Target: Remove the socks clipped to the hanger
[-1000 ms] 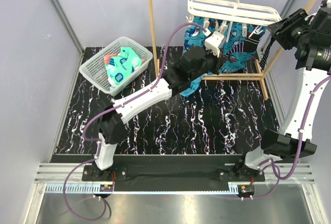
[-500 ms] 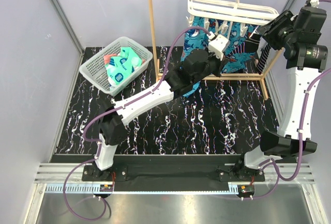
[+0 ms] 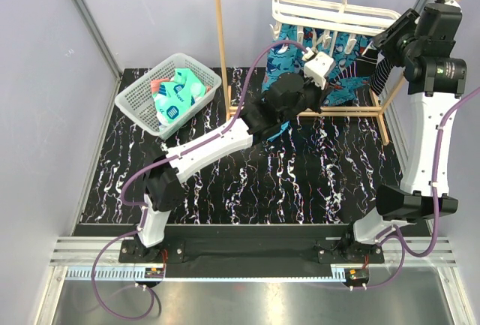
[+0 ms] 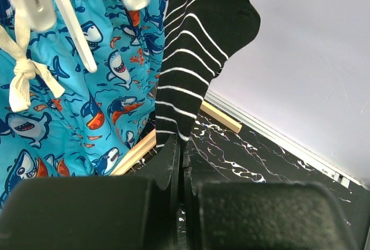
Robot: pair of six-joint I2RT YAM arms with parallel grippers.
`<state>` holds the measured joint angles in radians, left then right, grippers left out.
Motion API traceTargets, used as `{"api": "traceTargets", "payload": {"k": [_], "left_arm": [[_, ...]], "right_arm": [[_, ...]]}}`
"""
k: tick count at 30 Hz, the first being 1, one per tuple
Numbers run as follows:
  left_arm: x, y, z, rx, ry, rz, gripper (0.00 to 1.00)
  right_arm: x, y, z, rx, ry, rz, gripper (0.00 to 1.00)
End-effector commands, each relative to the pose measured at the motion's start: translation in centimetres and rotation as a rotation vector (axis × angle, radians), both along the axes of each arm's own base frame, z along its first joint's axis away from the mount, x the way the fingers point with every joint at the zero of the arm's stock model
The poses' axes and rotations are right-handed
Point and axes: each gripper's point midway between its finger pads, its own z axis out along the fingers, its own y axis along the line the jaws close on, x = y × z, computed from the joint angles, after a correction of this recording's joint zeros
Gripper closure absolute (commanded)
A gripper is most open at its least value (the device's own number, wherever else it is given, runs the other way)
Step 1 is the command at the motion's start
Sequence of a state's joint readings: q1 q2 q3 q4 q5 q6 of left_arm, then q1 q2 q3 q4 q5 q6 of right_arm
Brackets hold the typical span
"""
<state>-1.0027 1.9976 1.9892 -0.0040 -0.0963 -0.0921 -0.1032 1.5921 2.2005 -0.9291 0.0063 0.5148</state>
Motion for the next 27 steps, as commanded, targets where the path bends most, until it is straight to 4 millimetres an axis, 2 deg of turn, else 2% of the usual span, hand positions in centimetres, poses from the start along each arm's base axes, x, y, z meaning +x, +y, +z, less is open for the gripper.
{"api": "traceTargets", "payload": {"k": [1,14,27], "left_arm": [[-0.49,0.7,4.5,-0.086,-0.08,0.018,1.0],[-1.04,0.1,4.27,-0.077,-0.089,0.009,1.0],[-1.26,-0.14,4.23,-0.074,-0.098,0.013,1.0]], "right_arm": [[-0.09,-0.52,1.31,-0.06,-0.03,-0.036,0.54],[0.66,0.23,0.99,-0.094,-0.049,-0.016,0.55],[0.8,-0.51,0.83,-0.182,-0.063,-0.056,0.55]]}}
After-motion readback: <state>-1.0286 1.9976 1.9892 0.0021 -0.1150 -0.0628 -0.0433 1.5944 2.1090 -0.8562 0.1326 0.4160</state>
